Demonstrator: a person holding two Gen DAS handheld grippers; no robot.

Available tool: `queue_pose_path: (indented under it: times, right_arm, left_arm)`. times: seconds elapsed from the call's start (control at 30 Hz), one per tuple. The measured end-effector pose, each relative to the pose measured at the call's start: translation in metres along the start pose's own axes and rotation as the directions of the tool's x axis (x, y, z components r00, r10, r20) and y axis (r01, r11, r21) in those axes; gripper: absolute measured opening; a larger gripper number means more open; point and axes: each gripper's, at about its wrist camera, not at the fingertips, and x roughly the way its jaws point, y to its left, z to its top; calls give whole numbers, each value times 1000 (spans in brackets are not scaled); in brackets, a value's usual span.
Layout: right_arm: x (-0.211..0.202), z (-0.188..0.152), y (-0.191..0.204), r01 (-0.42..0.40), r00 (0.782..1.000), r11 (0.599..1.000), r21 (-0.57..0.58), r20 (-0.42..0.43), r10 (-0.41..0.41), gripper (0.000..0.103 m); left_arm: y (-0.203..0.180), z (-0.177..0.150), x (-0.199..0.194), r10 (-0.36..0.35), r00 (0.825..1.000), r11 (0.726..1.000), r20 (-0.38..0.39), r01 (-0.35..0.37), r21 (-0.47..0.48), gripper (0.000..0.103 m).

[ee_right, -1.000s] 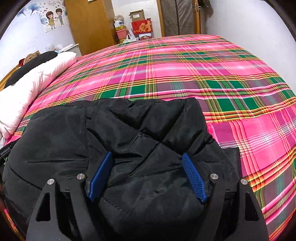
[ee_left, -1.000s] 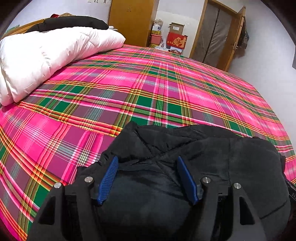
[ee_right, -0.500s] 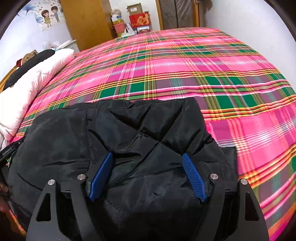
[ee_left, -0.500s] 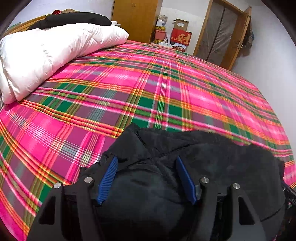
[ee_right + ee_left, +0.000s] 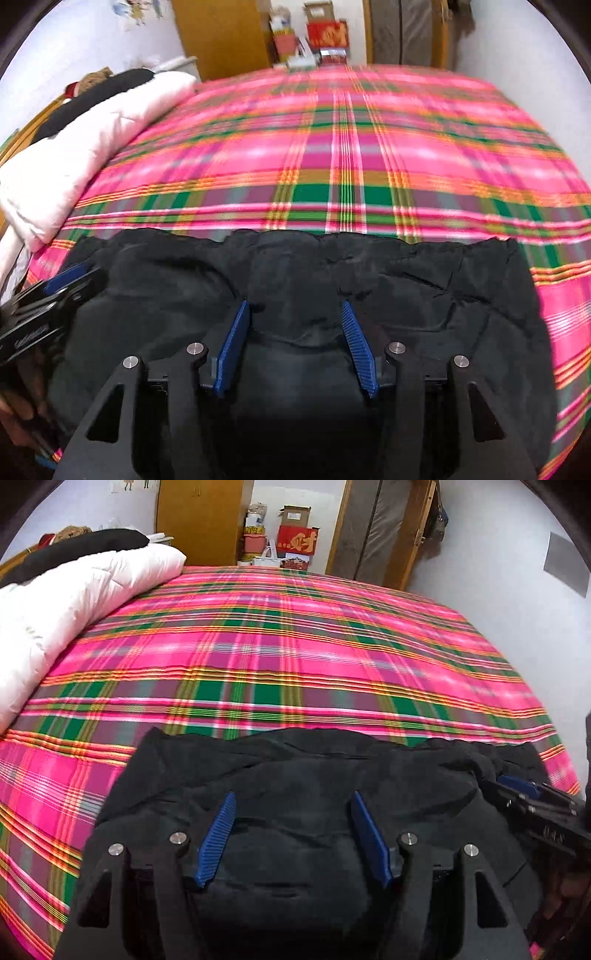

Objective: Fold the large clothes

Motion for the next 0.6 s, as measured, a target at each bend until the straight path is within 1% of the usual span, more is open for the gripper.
queue_pose_path:
  times: [0.07,0.13,0.27,0.33,0.4,0.43,0.47,0.5,0.53,0.6]
  right_arm:
    - [11,-2,-7,-13,1000,1000,2,-12,13,53]
    - [15,-4,-12,-21,1000,1000,15,-7,21,53]
    - [16,-8,-9,3,1000,1000,0,-2,-3,53]
    - [7,-6,-13,-15,1000,1000,8,1,15,52]
    - [-14,-2,-16,-23,1000,1000,17,22,22,51]
    - [-29,-1,-20,-17,998,1000,21,66,15,51]
    - [-43,0,-27,-15,994,1000,28,111,12,51]
    - [-51,0,-34,-10,991,999,37,135,5,51]
    - [-56,1,-46,11,989,999,54,148,-19,51]
    - [-50,0,-72,66,989,994,90,126,-77,51]
  left_arm:
    - [2,-1,5,-2,1000,1000,4,2,-2,67]
    - [-1,-4,11,9,1000,1000,5,-9,8,68]
    - [-4,-8,17,20,1000,1000,8,-21,14,68]
    - [-5,-8,15,19,1000,1000,4,-19,10,68]
    - [-5,-3,7,26,1000,1000,-3,-26,17,68]
    - [-4,1,3,26,1000,999,2,-26,19,68]
    - [-2,5,-3,24,999,1000,22,-24,19,68]
    - [1,8,-9,30,998,999,47,-31,19,68]
    - [5,11,-12,47,997,999,61,-48,21,68]
    - [14,13,-10,93,994,995,62,-95,20,68]
